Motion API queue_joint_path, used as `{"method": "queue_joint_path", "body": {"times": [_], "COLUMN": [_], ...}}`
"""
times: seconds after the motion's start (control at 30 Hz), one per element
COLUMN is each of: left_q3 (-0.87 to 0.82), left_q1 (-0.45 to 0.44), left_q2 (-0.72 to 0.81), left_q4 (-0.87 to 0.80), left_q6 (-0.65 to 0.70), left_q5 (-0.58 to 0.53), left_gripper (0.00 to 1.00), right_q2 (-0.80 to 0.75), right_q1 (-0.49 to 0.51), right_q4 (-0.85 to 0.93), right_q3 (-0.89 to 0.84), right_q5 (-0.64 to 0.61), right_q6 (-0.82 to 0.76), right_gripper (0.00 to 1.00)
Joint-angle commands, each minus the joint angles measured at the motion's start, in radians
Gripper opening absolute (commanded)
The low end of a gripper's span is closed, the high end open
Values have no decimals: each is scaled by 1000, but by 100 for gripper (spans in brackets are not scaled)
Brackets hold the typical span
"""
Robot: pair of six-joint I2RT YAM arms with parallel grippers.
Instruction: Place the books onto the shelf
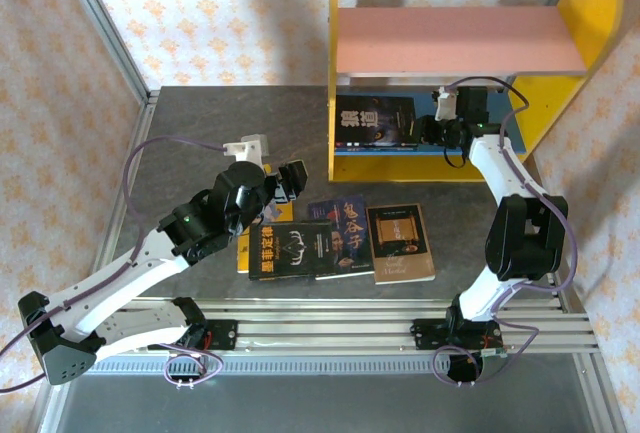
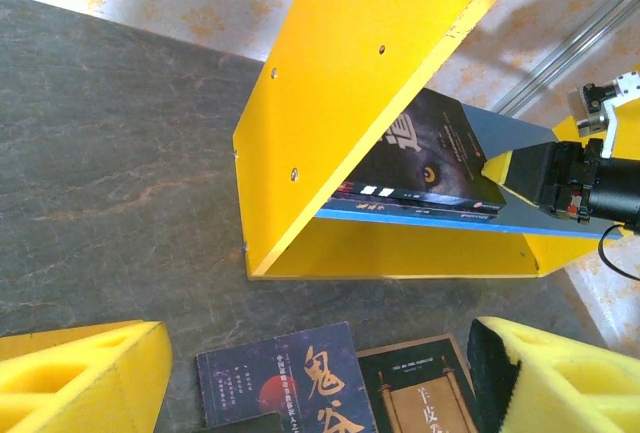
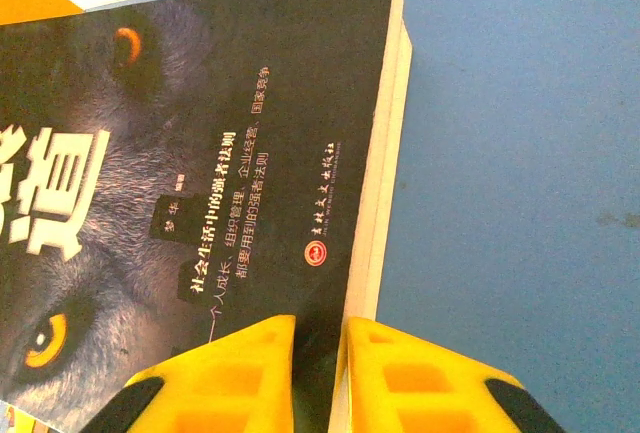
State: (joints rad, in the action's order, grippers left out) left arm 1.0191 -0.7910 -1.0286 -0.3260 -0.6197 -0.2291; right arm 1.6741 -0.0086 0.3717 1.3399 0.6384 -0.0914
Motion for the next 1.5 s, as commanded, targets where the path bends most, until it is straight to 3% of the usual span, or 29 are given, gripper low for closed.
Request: {"method": "queue_joint_path", "body": {"times": [0.0, 0.2, 0.53, 0.93, 1.13, 1.3, 1.47], "left_q3": [-7, -9, -13, -7, -8, -9, -9], "left_q1": [8, 9, 8, 9, 8, 8, 8], "left_q2": [23, 30, 27, 16, 15, 19, 18], "left_q4": [-14, -16, -9, -4, -3, -4, -4], "left_q6": [1, 1, 3, 6, 6, 8, 8], "left_q5": [-35, -36, -38, -34, -34, -37, -35], "left_gripper": [78, 78, 78, 78, 78, 78, 78], "right_q2": [-3, 11, 18, 38, 62, 41, 20], "right_q1": [-17, -22, -18, 30, 66, 67, 67], "right_q4": [104, 118, 99, 88, 127, 125, 149], "right_q3": [-21, 3, 24, 59, 91, 60, 32], "right_q5": [-21, 20, 53, 33, -18, -62, -74], "right_q6": [-26, -6, 50, 72, 52, 42, -3], "right_gripper": [18, 23, 47, 57, 54, 34, 25]}}
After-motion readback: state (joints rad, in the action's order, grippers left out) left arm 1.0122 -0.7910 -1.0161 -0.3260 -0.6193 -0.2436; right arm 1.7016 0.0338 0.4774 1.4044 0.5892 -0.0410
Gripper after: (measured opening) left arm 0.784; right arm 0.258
